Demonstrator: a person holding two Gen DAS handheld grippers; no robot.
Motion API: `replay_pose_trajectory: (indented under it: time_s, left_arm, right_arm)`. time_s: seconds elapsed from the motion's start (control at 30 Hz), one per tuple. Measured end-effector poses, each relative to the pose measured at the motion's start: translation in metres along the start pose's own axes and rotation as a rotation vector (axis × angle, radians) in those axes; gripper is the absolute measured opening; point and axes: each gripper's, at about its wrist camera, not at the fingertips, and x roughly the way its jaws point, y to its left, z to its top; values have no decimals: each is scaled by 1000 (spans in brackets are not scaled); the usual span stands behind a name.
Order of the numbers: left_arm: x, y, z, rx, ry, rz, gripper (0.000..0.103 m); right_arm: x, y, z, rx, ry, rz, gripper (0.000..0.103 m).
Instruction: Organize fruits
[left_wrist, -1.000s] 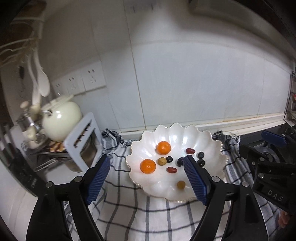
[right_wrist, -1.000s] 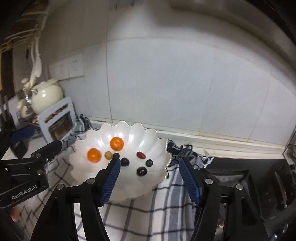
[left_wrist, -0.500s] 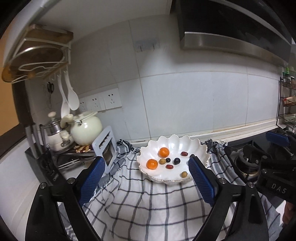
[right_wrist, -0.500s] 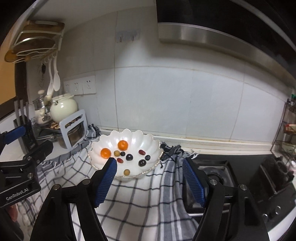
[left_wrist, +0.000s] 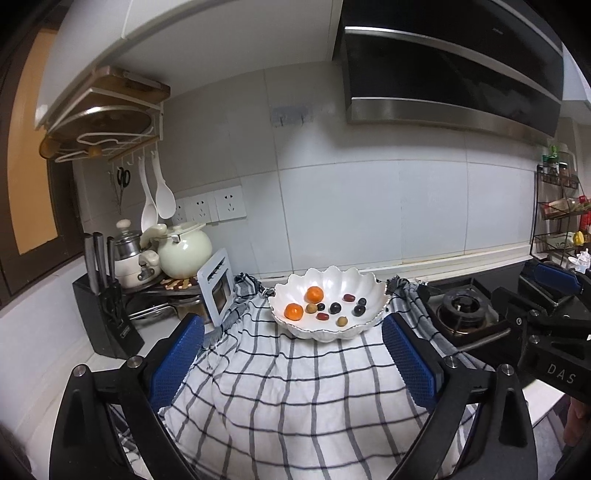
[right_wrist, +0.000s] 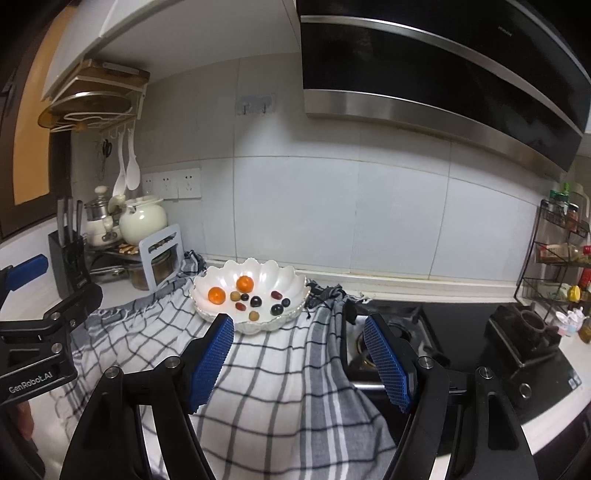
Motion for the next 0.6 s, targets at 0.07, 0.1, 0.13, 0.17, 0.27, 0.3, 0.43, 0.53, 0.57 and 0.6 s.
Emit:
replay_pose_trajectory:
  time_s: [0.07, 0.1, 0.13, 0.17, 0.27, 0.3, 0.43, 0.53, 0.57, 0.6]
  left_arm:
    - [-14, -2, -4, 7, -9, 2, 101]
    - [-18, -3, -5, 6, -12, 1, 102]
    - [-21, -3, -7, 6, -14, 1, 103]
    - [-26, -3, -8, 4, -15, 0, 103]
    - [-40, -4, -13, -1, -23, -6, 103]
    - [-43, -4, -14, -1, -25, -8, 103]
    - [-58, -5, -20, 4, -30, -11, 103]
    - [-67, -4, -24, -2, -32, -15, 103]
    - [-71, -4, -25, -4, -34, -15, 103]
    - [-74, -4, -26, -3, -36, -15, 103]
  right_arm:
    - [-10, -1, -5, 0, 1, 2, 76]
    - [-16, -1, -8, 2, 1, 3, 78]
    - [-21, -1, -11, 5, 1, 2, 78]
    - [-25, -2, -13, 7, 0, 4, 78]
    - [-38, -1, -20, 15, 1, 9, 78]
    - [-42, -1, -22, 15, 3, 8, 78]
    - [-58, 2, -31, 12, 0, 3, 78]
    - [-68, 3, -35, 9, -1, 7, 78]
    - [-71, 3, -36, 8, -2, 7, 78]
    - [-73, 3, -37, 7, -4, 6, 78]
